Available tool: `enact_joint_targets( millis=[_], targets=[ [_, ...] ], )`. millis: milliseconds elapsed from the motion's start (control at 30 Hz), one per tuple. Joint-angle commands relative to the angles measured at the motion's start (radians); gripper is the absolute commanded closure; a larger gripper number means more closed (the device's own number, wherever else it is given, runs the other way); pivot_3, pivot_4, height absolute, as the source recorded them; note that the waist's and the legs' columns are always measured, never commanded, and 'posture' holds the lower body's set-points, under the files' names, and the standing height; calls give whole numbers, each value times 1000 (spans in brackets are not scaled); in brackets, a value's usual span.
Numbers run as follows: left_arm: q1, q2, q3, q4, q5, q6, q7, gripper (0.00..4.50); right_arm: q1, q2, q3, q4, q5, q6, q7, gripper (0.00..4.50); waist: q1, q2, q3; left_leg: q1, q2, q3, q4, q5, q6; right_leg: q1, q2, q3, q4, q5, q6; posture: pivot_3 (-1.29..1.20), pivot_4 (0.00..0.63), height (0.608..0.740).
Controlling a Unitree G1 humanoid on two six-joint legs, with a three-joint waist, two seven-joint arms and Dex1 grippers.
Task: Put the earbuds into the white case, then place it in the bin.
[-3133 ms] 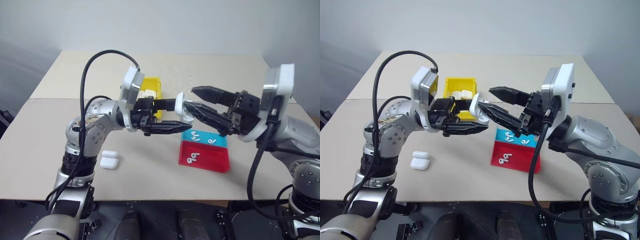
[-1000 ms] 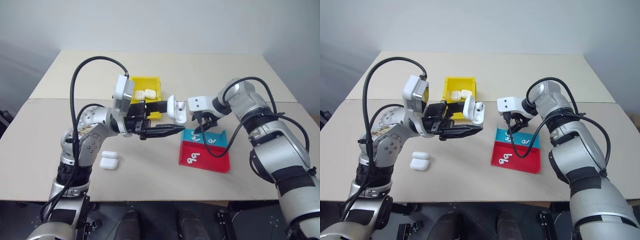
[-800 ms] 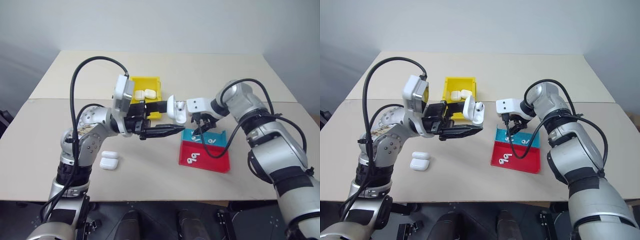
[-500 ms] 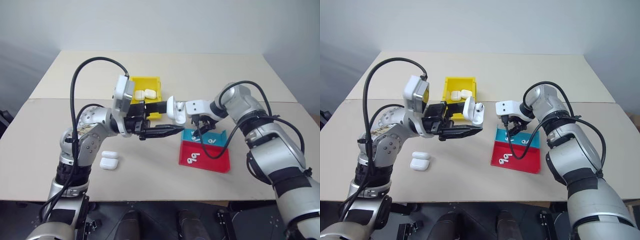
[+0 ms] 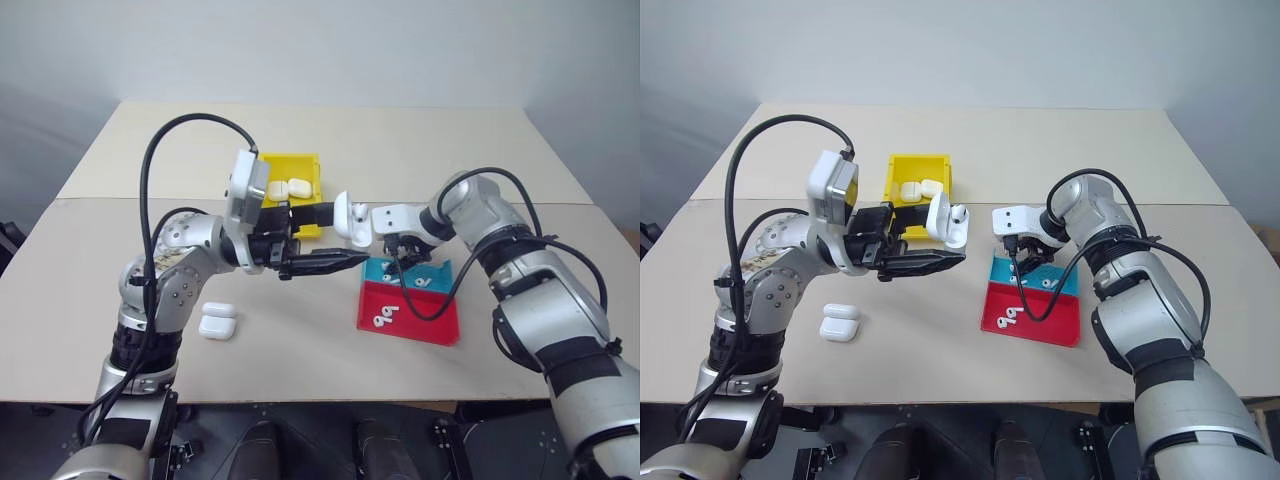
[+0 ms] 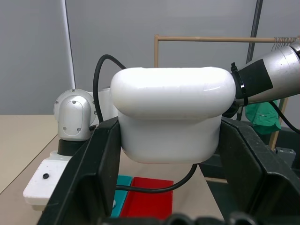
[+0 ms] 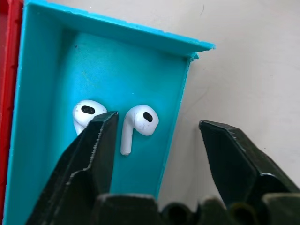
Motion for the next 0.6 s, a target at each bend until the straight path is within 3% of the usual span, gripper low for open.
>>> enact_joint_targets(
  millis=[33, 167, 433, 600],
  targets=[
    [-7, 7, 15, -38, -23, -7, 0, 1718, 7, -3, -19, -15, -5, -18, 5, 2783, 0, 0, 0, 0, 0, 0, 0, 0, 0, 0, 0, 0, 0, 0, 0, 0, 150, 740],
    [-8, 8, 15, -36, -20, -9, 0, 1718, 9, -3, -19, -16, -7, -18, 7, 3894, 0, 0, 0, 1, 0, 0, 0, 0, 0, 0, 0, 0, 0, 0, 0, 0, 150, 740],
    [-7, 9, 16, -34, -20, -11, -2, 1718, 19, -14, -47, -42, 14, 12, 22, 3894, 0, 0, 0, 1, 0, 0, 0, 0, 0, 0, 0, 0, 0, 0, 0, 0, 150, 740],
    [-24, 7, 13, -13, -18, -13, -15, 1718, 17, -56, -141, -125, 89, 103, 58, 3894, 2, 0, 0, 0, 0, 0, 0, 0, 0, 0, 0, 0, 0, 0, 0, 0, 150, 740]
  ],
)
